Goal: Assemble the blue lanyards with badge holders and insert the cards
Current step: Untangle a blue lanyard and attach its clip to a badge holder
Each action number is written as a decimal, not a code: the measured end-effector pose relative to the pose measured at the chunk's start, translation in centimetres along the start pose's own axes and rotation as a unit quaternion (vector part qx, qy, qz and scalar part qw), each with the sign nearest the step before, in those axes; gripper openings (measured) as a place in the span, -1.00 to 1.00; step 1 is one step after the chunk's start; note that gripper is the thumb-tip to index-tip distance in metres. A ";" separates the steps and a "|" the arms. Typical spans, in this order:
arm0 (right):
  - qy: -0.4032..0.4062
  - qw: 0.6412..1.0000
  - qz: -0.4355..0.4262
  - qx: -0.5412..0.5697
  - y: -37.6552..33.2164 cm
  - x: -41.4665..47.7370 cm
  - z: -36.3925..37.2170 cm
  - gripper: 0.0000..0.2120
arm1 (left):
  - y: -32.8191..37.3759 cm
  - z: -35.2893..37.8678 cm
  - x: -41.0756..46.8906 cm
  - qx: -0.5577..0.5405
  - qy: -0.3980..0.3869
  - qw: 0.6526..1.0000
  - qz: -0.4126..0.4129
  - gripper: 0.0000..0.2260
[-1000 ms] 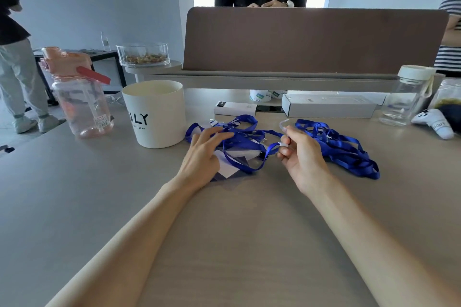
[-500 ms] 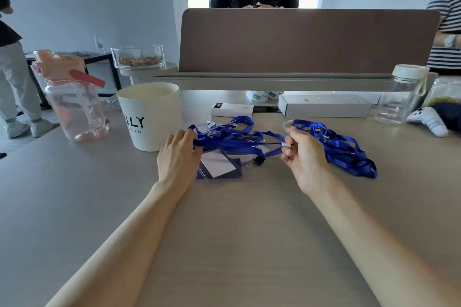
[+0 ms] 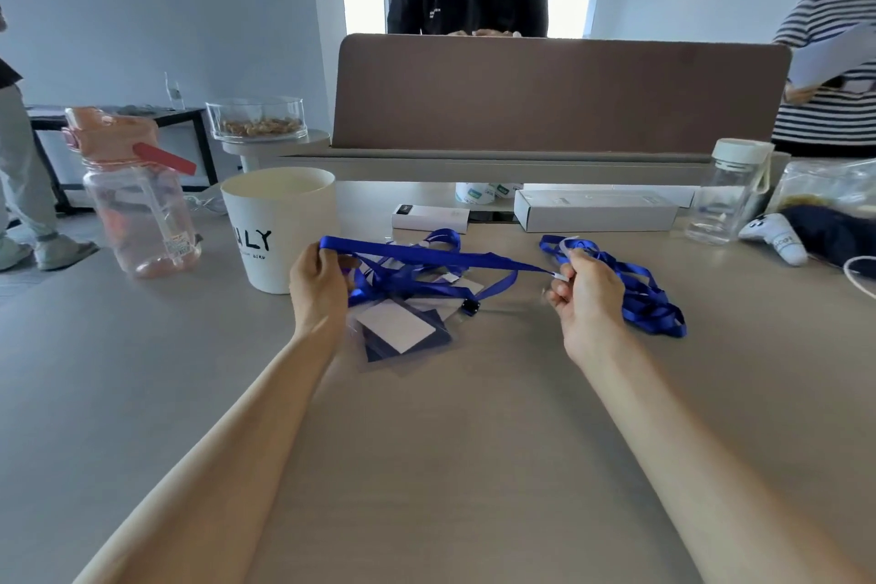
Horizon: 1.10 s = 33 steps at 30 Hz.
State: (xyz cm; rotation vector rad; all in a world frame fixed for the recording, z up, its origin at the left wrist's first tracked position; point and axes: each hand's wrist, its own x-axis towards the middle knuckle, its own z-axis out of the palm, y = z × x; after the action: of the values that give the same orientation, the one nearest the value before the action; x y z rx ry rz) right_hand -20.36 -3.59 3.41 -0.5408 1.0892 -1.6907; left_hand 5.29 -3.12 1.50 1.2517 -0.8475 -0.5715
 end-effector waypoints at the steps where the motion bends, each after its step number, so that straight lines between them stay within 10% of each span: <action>1: 0.000 1.000 -0.004 -0.001 0.0 -0.1 0.0 -0.89 | 0.4 0.0 -0.1 -0.038 0.018 0.999 -0.001 -0.73; 10: -0.144 0.967 -0.089 -0.189 1.4 -1.9 -0.5 -0.84 | 2.3 -0.5 -1.6 -0.131 -0.056 0.987 -0.073 -0.70; 21: -0.408 0.682 -0.361 -0.488 0.0 -5.0 13.6 -0.63 | 8.1 -2.1 1.0 0.055 -0.161 0.983 0.064 -0.71; 33: -0.351 0.712 -0.463 -0.394 -0.5 -1.7 27.6 -0.89 | 14.2 -7.0 11.2 0.014 -0.065 0.990 0.121 -0.81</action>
State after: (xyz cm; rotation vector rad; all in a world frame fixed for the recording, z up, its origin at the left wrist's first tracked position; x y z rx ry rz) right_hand 1.36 -13.24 17.65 -2.3983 0.9320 -1.4032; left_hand 16.48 -4.29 17.30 1.1251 -1.1036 -0.4502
